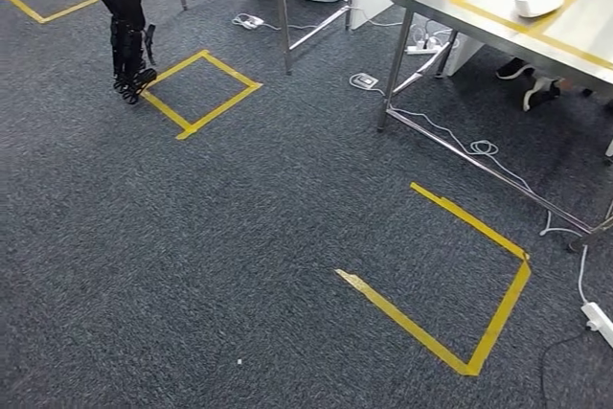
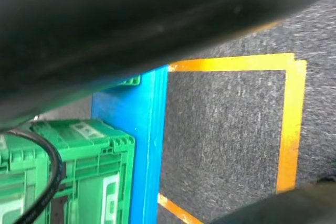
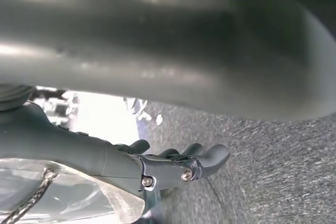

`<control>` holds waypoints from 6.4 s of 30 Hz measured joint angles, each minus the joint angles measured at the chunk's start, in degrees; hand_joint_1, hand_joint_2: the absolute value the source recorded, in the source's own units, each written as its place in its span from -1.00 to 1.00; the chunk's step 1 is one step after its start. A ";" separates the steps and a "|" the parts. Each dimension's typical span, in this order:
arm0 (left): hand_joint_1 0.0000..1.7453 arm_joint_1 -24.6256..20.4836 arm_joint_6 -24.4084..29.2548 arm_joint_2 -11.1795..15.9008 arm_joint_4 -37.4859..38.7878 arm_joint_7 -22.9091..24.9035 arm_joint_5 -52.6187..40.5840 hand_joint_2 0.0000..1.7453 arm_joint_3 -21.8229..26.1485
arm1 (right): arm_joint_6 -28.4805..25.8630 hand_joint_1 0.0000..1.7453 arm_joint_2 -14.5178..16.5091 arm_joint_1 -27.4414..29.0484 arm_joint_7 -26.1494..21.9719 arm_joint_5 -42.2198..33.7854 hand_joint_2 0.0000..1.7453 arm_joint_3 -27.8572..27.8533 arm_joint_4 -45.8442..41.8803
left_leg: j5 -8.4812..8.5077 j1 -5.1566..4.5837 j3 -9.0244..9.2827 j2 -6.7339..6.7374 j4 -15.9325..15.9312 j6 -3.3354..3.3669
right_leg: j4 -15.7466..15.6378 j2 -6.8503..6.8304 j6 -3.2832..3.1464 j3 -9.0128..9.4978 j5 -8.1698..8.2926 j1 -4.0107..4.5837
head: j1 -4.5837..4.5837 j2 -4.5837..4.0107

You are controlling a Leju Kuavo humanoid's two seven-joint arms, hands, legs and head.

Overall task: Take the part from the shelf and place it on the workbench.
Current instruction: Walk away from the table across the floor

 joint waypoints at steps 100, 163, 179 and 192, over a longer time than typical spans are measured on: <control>-1.00 -0.11 -0.69 -0.44 0.00 0.85 -1.73 -1.00 2.18 | -0.98 -1.00 -0.64 -0.35 -0.48 1.14 -1.00 1.38 0.09 | 0.16 0.31 -0.19 -4.26 0.17 -2.68 | -15.25 3.43 -1.53 5.72 7.57 -0.20 | 0.41 0.00; -1.00 -0.33 -1.38 -2.20 -0.24 -7.01 2.89 -1.00 12.39 | -2.41 -1.00 -0.72 -0.20 -4.42 0.75 -1.00 1.87 0.06 | -1.74 0.29 -1.78 -0.91 3.83 -3.05 | -14.43 1.49 -1.95 5.24 7.61 -0.70 | 0.18 0.00; -1.00 0.00 -2.73 -2.72 -0.28 -7.73 1.68 1.00 12.73 | -3.07 -1.00 -0.70 -0.80 -5.84 3.11 -1.00 3.10 0.04 | 0.60 -0.10 0.50 3.86 -0.32 -0.15 | -9.07 -1.83 0.06 4.70 2.22 0.03 | 0.19 0.00; -1.00 0.24 -4.80 -1.97 -2.34 -5.78 7.27 -1.00 13.50 | -0.64 -1.00 -0.80 1.41 -6.68 7.49 -1.00 -3.18 -0.49 | -0.35 -0.51 1.01 0.87 0.22 0.52 | -14.76 0.70 -0.77 4.84 8.33 0.13 | 0.23 0.00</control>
